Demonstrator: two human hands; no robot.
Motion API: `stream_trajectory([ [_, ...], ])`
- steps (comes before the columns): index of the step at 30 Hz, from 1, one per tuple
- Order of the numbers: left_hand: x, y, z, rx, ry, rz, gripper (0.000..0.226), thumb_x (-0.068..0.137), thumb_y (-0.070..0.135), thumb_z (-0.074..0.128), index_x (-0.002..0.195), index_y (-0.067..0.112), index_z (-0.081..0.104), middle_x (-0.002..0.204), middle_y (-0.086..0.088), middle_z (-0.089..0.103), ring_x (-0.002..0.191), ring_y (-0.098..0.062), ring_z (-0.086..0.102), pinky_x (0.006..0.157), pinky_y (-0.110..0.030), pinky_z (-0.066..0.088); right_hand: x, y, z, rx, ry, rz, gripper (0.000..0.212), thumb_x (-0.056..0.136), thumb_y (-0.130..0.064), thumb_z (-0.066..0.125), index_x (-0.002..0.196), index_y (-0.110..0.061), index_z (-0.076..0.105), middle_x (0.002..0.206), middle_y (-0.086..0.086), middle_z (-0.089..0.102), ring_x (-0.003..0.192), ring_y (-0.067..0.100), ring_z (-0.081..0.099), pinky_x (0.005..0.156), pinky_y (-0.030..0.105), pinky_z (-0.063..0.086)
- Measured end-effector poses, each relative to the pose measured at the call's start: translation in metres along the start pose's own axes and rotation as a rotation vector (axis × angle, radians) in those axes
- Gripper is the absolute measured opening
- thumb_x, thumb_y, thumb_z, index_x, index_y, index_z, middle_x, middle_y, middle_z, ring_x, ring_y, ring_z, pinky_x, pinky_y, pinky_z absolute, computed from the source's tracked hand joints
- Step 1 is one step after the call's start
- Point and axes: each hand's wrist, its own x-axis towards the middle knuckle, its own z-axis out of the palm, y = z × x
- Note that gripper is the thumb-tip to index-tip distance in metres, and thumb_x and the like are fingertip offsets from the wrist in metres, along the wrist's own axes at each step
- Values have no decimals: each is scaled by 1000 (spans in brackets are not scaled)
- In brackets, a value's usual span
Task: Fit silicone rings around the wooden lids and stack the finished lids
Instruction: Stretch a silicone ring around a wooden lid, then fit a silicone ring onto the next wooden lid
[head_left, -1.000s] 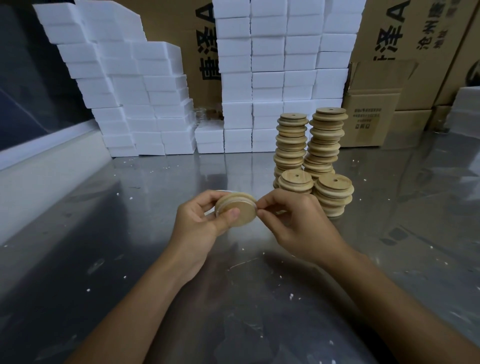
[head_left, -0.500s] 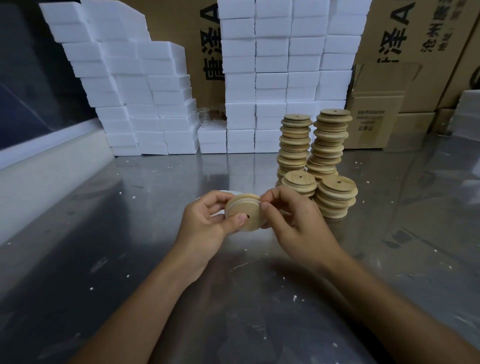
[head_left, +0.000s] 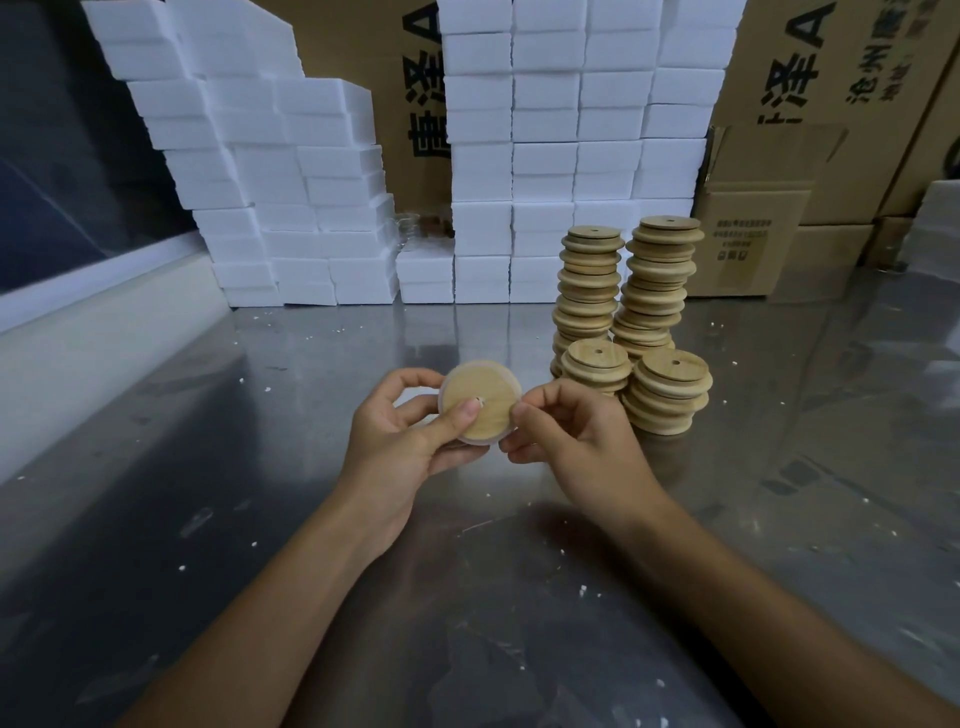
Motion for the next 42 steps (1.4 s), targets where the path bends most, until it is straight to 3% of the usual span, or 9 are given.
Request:
stream_trajectory([
  [8, 0, 3, -1, 105, 68, 19, 10, 83, 10, 71, 85, 6, 62, 91, -17, 73, 73, -31, 73, 60, -33, 58, 1, -1, -2, 46, 104, 0, 10, 95, -3, 59, 87, -4, 63, 66, 4, 69, 64, 17, 67, 66, 29, 59],
  [15, 0, 7, -1, 16, 13, -105, 6, 84, 6, 67, 86, 1, 64, 79, -14, 69, 67, -20, 70, 58, -30, 57, 1, -2, -4, 60, 97, -5, 7, 95, -3, 60, 90, -1, 64, 69, 9, 69, 64, 16, 67, 65, 26, 58],
  [21, 0, 8, -2, -38, 51, -113, 16, 73, 5, 73, 84, -2, 64, 80, -16, 71, 71, -22, 70, 63, -27, 57, 0, -3, -3, 91, 90, 0, 3, 94, -4, 62, 95, -2, 64, 74, 8, 71, 64, 17, 68, 62, 26, 58],
  [23, 3, 9, -4, -71, 113, -115, 9, 78, 0, 72, 82, -3, 64, 79, -14, 72, 73, -23, 72, 63, -27, 58, 0, -3, -2, 71, 101, -6, 4, 93, -6, 64, 97, -8, 63, 82, 9, 71, 64, 19, 70, 58, 26, 57],
  [26, 12, 13, -16, -102, 361, -63, 15, 80, -4, 71, 76, 3, 58, 72, -14, 70, 64, -21, 71, 58, -24, 57, 0, 0, -2, -43, 123, -8, 4, 93, -10, 65, 92, -14, 65, 86, 8, 71, 62, 18, 70, 54, 25, 53],
  [29, 23, 16, -38, 18, 651, 46, 25, 79, -6, 72, 75, 9, 53, 74, -13, 66, 56, -15, 68, 51, -20, 54, 0, 3, -4, -136, 140, 3, 5, 93, -10, 65, 89, -13, 66, 81, 4, 70, 59, 16, 68, 53, 26, 52],
  [32, 30, 13, -61, 127, 834, 41, 24, 77, -4, 72, 73, 10, 53, 76, -11, 63, 55, -13, 65, 46, -17, 52, -1, 3, -6, -178, 143, 6, 3, 93, -11, 65, 91, -10, 66, 83, 9, 70, 57, 14, 67, 53, 25, 52],
  [40, 33, 5, -84, 438, 911, -76, 25, 73, 21, 84, 83, 12, 63, 75, -4, 67, 39, -11, 63, 35, -16, 44, -2, 5, -8, -238, 139, 17, 6, 93, -15, 66, 87, -16, 67, 83, 8, 70, 59, 15, 67, 56, 28, 53],
  [42, 30, 5, -84, 626, 899, -53, 22, 73, 25, 83, 77, 16, 63, 71, -5, 68, 42, -16, 65, 47, -24, 53, -1, 6, -8, -256, 135, 20, 7, 93, -15, 66, 86, -16, 67, 83, 9, 70, 59, 14, 67, 57, 28, 53],
])
